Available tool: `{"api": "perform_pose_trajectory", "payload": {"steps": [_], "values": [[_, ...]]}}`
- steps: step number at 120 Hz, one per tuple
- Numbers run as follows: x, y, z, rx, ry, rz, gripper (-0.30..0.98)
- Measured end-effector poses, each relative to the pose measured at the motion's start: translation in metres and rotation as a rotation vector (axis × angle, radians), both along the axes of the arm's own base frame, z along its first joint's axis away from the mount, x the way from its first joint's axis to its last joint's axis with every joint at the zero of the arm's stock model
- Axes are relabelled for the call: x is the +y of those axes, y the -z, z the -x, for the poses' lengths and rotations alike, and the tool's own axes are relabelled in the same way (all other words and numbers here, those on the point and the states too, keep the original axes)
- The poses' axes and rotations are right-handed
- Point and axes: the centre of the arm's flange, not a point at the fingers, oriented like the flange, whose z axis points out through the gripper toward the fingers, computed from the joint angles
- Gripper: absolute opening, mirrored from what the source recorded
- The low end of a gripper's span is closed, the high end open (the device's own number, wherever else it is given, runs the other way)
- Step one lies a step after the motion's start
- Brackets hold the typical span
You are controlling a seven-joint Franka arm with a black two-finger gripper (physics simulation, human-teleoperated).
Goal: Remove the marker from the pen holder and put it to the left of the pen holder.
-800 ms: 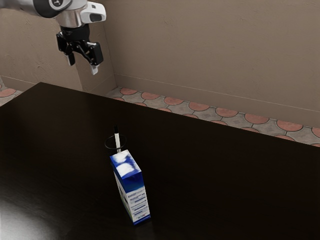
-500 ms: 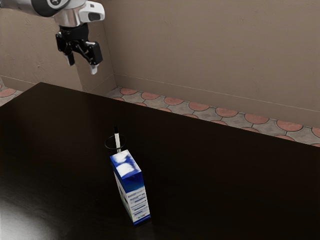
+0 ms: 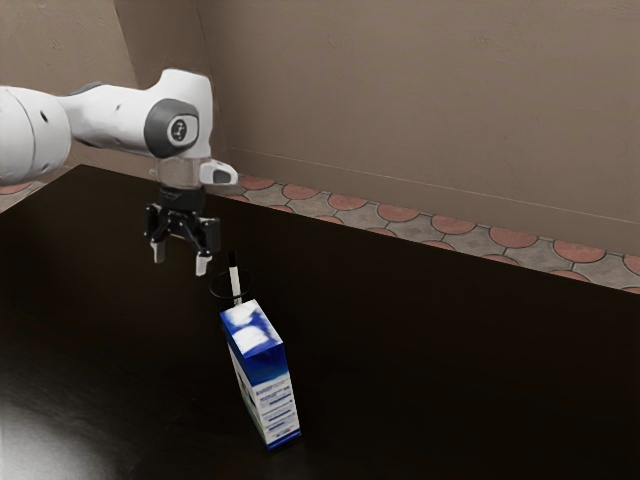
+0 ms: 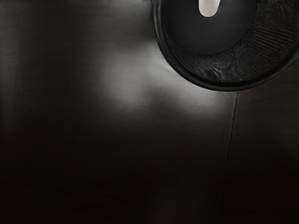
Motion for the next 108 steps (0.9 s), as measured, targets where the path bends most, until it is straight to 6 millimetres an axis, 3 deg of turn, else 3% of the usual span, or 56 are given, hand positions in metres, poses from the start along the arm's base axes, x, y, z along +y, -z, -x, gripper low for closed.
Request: {"api": "perform_pose_trajectory", "payload": {"steps": [20,32,47,66,84,108], "values": [[-0.015,-0.006,-0.011,-0.055,-0.080,0.066,0.69],[-0.022,0.009,-0.017,-0.047,-0.146,0.100,0.69],[-0.019,0.030,-0.026,-0.063,-0.224,0.121,0.69],[-0.007,0.034,-0.033,-0.097,-0.297,0.118,0.69],[-0.017,0.039,-0.042,-0.110,-0.314,0.113,0.69],[-0.006,0.050,-0.055,-0.120,-0.349,0.103,0.69]]}}
